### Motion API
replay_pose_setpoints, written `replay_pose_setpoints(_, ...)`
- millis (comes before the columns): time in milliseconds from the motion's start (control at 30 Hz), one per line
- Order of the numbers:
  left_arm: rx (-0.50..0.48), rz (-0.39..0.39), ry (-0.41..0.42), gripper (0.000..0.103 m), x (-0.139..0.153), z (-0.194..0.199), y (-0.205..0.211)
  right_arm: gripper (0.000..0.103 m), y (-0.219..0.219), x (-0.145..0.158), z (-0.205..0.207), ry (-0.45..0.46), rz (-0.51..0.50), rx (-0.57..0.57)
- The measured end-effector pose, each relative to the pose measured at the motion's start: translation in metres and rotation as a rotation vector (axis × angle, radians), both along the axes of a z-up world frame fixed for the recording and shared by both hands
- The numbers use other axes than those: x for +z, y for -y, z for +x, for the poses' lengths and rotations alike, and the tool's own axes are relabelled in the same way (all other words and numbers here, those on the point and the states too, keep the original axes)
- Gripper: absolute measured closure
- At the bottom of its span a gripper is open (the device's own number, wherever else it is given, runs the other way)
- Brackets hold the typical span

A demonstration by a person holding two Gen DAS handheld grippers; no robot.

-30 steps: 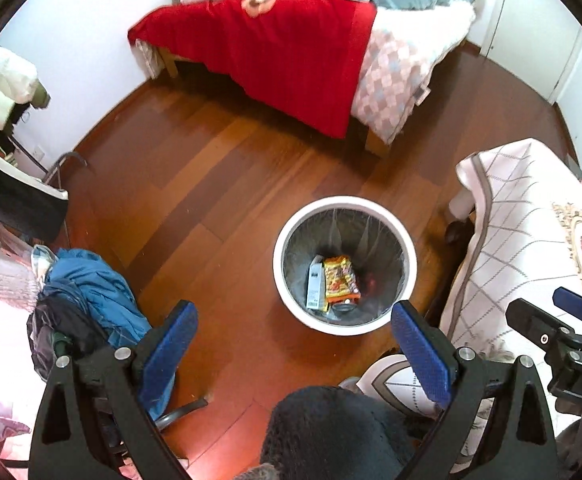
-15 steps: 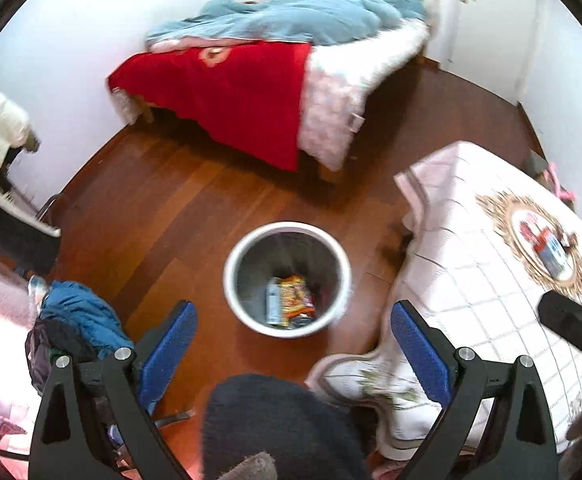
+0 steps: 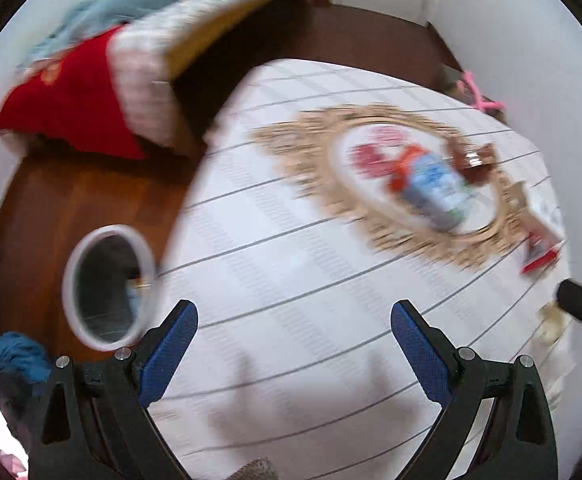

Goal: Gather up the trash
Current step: 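Move both tools back over the table, then grasp the milk carton with the left tool while the right tool grasps the white barcode box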

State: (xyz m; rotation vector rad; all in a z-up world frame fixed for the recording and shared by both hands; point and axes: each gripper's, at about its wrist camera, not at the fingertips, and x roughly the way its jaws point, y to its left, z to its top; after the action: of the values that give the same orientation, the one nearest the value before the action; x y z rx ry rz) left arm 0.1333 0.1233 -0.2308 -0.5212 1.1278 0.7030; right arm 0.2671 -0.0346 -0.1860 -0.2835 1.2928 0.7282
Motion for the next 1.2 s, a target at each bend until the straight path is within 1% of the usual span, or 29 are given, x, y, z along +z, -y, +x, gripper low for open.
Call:
replay_pose_setpoints(33,-0.004,-0.023,-0.004,0.004,-0.003,0.027,-0.001,0.0,0.003,-0.004,0.02,0.015,-0.029,-0.01)
replay_pose_setpoints(100,-0.008,-0.062,-0.01,0.004,-0.008,0.061,-0.002,0.0,0.01,-0.014,0.063,0.059,-0.107,-0.014)
replay_pose_setpoints(133,-0.002,-0.092,-0.022,0.004,-0.014,0.085,-0.005,0.0,0.01,-0.02,0.083,0.08,-0.142,-0.012)
replay_pose_setpoints(167,0.003,-0.116,-0.03,0.004,-0.019,0.1,-0.006,0.0,0.011,-0.026,0.102,0.098,-0.176,-0.008)
replay_pose_setpoints(200,0.007,-0.14,-0.036,0.004,-0.023,0.111,-0.009,0.0,0.011,-0.032,0.122,0.108,-0.21,-0.005)
replay_pose_setpoints(267,0.018,-0.201,-0.042,0.005,-0.036,0.136,-0.015,0.001,0.01,-0.044,0.154,0.111,-0.244,0.007)
replay_pose_setpoints(300,0.025,-0.22,-0.052,0.005,-0.042,0.145,-0.017,0.002,0.007,-0.05,0.169,0.116,-0.263,0.025)
replay_pose_setpoints(367,0.039,-0.256,-0.057,0.005,-0.053,0.159,-0.022,0.002,-0.002,-0.064,0.185,0.113,-0.309,0.098)
replay_pose_setpoints(433,0.053,-0.265,-0.059,0.006,-0.061,0.166,-0.025,0.002,-0.01,-0.076,0.19,0.116,-0.352,0.161)
replay_pose_setpoints(467,0.054,-0.257,-0.059,0.015,-0.063,0.167,-0.025,0.002,-0.013,-0.083,0.192,0.127,-0.381,0.191)
replay_pose_setpoints(500,0.052,-0.248,-0.061,0.025,-0.064,0.169,-0.025,0.002,-0.018,-0.089,0.192,0.138,-0.39,0.226)
replay_pose_setpoints(533,0.037,-0.229,-0.063,0.03,-0.065,0.169,-0.023,0.002,-0.021,-0.093,0.192,0.15,-0.393,0.25)
replay_pose_setpoints(567,0.011,-0.202,-0.057,0.034,-0.062,0.168,-0.019,0.002,-0.023,-0.098,0.191,0.168,-0.402,0.282)
replay_pose_setpoints(600,-0.037,-0.176,-0.058,0.037,-0.06,0.169,-0.014,0.002,-0.024,-0.102,0.19,0.172,-0.406,0.296)
replay_pose_setpoints(633,-0.102,-0.142,-0.068,0.04,-0.057,0.17,-0.008,0.01,-0.025,-0.106,0.191,0.168,-0.408,0.302)
replay_pose_setpoints(667,-0.147,-0.114,-0.085,0.041,-0.057,0.172,-0.003,0.016,-0.024,-0.109,0.191,0.162,-0.409,0.302)
replay_pose_setpoints(700,-0.186,-0.095,-0.097,0.041,-0.057,0.174,0.002,0.026,-0.024,-0.11,0.19,0.155,-0.41,0.293)
replay_pose_setpoints(733,-0.239,-0.074,-0.112,0.042,-0.055,0.172,0.006,0.03,-0.023,-0.109,0.191,0.144,-0.394,0.28)
replay_pose_setpoints(767,-0.26,-0.059,-0.127,0.042,-0.054,0.169,0.007,0.031,-0.021,-0.107,0.192,0.125,-0.373,0.261)
replay_pose_setpoints(800,-0.262,-0.06,-0.132,0.042,-0.054,0.166,0.005,0.032,-0.02,-0.107,0.193,0.089,-0.354,0.237)
replay_pose_setpoints(867,-0.255,-0.093,-0.125,0.041,-0.055,0.161,0.0,0.034,-0.019,-0.102,0.195,-0.01,-0.277,0.199)
replay_pose_setpoints(900,-0.246,-0.107,-0.118,0.041,-0.056,0.16,-0.003,0.034,-0.019,-0.102,0.198,-0.077,-0.228,0.178)
replay_pose_setpoints(933,-0.236,-0.125,-0.112,0.041,-0.057,0.159,-0.007,0.033,-0.02,-0.103,0.199,-0.103,-0.211,0.163)
replay_pose_setpoints(967,-0.219,-0.146,-0.119,0.042,-0.06,0.157,-0.009,0.033,-0.023,-0.104,0.199,-0.11,-0.208,0.158)
replay_pose_setpoints(1100,-0.217,-0.117,-0.123,0.042,-0.06,0.157,-0.008,0.033,-0.037,-0.111,0.192,-0.076,-0.218,0.171)
replay_pose_setpoints(1167,-0.212,-0.083,-0.129,0.05,-0.061,0.159,-0.007,0.032,-0.041,-0.113,0.189,-0.052,-0.222,0.168)
replay_pose_setpoints(1200,-0.219,-0.079,-0.119,0.05,-0.06,0.159,-0.005,0.032,-0.043,-0.113,0.186,-0.034,-0.219,0.165)
